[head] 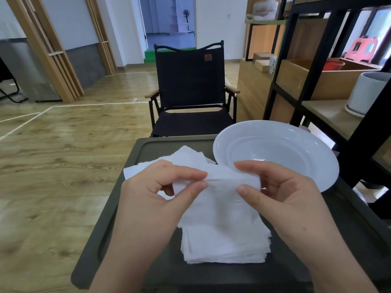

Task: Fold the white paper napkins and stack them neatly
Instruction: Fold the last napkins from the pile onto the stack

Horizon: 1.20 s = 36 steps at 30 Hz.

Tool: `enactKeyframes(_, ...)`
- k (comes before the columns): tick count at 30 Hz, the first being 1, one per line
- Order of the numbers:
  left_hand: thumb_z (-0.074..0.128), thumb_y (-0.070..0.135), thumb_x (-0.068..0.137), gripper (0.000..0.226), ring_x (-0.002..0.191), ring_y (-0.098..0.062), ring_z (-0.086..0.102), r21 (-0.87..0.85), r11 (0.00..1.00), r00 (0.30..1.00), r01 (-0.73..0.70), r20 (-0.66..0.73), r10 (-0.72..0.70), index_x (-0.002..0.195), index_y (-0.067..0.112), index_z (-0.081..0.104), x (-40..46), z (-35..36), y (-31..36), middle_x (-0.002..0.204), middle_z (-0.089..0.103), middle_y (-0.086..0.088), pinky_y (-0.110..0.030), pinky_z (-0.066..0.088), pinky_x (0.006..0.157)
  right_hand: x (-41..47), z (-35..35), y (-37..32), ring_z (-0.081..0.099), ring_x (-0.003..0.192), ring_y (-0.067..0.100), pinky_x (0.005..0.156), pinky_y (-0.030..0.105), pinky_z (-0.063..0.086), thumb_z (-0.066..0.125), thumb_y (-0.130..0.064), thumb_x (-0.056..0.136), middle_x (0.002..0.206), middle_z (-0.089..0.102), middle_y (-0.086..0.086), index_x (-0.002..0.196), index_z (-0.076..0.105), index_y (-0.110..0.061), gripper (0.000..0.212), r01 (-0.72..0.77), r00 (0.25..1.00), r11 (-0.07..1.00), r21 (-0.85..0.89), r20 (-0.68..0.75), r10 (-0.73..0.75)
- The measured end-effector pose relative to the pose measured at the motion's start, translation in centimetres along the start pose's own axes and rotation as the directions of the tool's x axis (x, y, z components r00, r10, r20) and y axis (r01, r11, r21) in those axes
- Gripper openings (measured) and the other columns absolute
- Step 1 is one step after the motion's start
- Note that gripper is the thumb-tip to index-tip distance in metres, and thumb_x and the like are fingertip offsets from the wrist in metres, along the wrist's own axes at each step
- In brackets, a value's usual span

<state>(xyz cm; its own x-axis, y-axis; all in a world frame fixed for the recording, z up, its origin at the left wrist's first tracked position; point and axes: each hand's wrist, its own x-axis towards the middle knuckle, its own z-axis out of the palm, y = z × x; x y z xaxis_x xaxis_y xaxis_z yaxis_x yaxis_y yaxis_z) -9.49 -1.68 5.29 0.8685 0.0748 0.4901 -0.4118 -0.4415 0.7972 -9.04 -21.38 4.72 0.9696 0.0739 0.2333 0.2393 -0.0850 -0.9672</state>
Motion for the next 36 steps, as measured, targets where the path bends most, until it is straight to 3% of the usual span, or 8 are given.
enactKeyframes(3,0.076,0.043,0.068,0.009,0.093,-0.012,0.058,0.066,0.998,1.000,-0.004,-0.009,0.004,0.077,0.044,0.073,0.1,0.0,-0.1,0.096,0.058,0.016,-0.020,0.045,0.077,0.1,0.2,0.5,0.063,0.070,0.003,0.065,0.017,0.051,0.082,-0.024,0.071,0.078,0.067,-0.022,0.095,0.072,-0.050,0.036,0.007,0.998,0.991,-0.137,-0.056,-0.015)
enactKeyframes(7,0.070,0.044,0.073,0.005,0.128,0.007,0.036,0.111,0.994,0.999,0.004,0.052,-0.009,0.077,0.044,0.068,0.0,-0.1,0.4,0.122,0.039,0.034,0.005,0.031,0.085,0.2,0.6,0.8,0.053,0.101,-0.004,0.079,0.011,0.050,0.080,-0.032,0.070,0.105,0.052,-0.028,0.099,0.065,-0.060,0.043,0.053,0.991,0.958,-0.282,-0.102,-0.085)
enactKeyframes(12,0.069,0.046,0.070,0.024,0.092,-0.015,0.068,-0.210,0.968,0.983,0.135,0.153,-0.104,0.091,0.037,0.062,0.1,-0.2,0.8,0.099,0.072,0.008,-0.040,0.056,0.079,0.1,0.3,0.2,0.069,0.100,0.013,0.089,0.042,0.056,0.068,-0.045,0.071,0.107,0.071,-0.016,0.091,0.076,-0.039,0.022,-0.037,0.999,0.997,-0.060,-0.011,0.036)
enactKeyframes(15,0.076,0.034,0.069,0.037,0.083,-0.026,0.072,-0.218,0.930,0.941,0.297,0.231,-0.246,0.100,0.043,0.058,0.2,-0.1,0.8,0.093,0.076,0.002,-0.051,0.057,0.081,0.0,0.3,0.0,0.075,0.085,0.014,0.079,0.037,0.057,0.067,-0.034,0.080,0.088,0.079,-0.005,0.089,0.079,-0.026,0.017,-0.129,0.989,0.990,0.060,-0.070,0.133)
enactKeyframes(25,0.062,0.031,0.089,0.019,0.049,-0.006,0.062,0.200,0.822,0.792,0.532,0.224,-0.567,0.104,0.041,0.054,0.1,-0.2,-1.4,0.057,0.068,0.005,-0.032,0.055,0.067,0.4,-0.3,2.1,0.063,0.060,0.008,0.057,0.022,0.044,0.071,-0.034,0.083,0.061,0.069,0.002,0.093,0.070,-0.035,0.010,-0.388,0.919,0.828,-0.404,-0.104,0.380)
enactKeyframes(28,0.060,0.039,0.088,0.010,0.058,-0.008,0.063,0.361,0.772,0.839,0.523,-0.059,-0.541,0.097,0.035,0.059,0.3,-0.2,-2.6,0.060,0.068,0.004,-0.027,0.045,0.055,0.5,-0.9,2.3,0.064,0.065,0.003,0.049,0.018,0.042,0.070,-0.040,0.082,0.063,0.071,-0.009,0.094,0.065,-0.037,0.014,-0.400,0.916,0.796,-0.455,-0.236,0.326)
enactKeyframes(31,0.057,0.034,0.091,0.017,0.082,-0.013,0.062,0.488,0.713,0.864,0.503,-0.292,-0.410,0.107,0.029,0.057,0.4,-0.5,-4.9,0.087,0.067,0.010,-0.031,0.045,0.065,0.6,-1.8,2.0,0.064,0.074,0.005,0.060,0.025,0.045,0.068,-0.040,0.083,0.067,0.072,-0.012,0.095,0.068,-0.033,0.013,-0.363,0.906,0.831,-0.422,-0.368,0.209)
enactKeyframes(36,0.056,0.025,0.092,0.058,0.122,-0.017,0.051,0.601,0.727,0.918,0.332,-0.028,-0.396,0.144,0.031,0.031,0.1,0.5,-8.2,0.137,0.052,0.009,-0.034,0.043,0.100,0.6,-0.9,1.7,0.069,0.079,0.013,0.070,0.034,0.049,0.067,-0.031,0.085,0.075,0.074,-0.009,0.086,0.070,-0.035,0.004,-0.296,0.916,0.900,-0.321,-0.363,0.172)
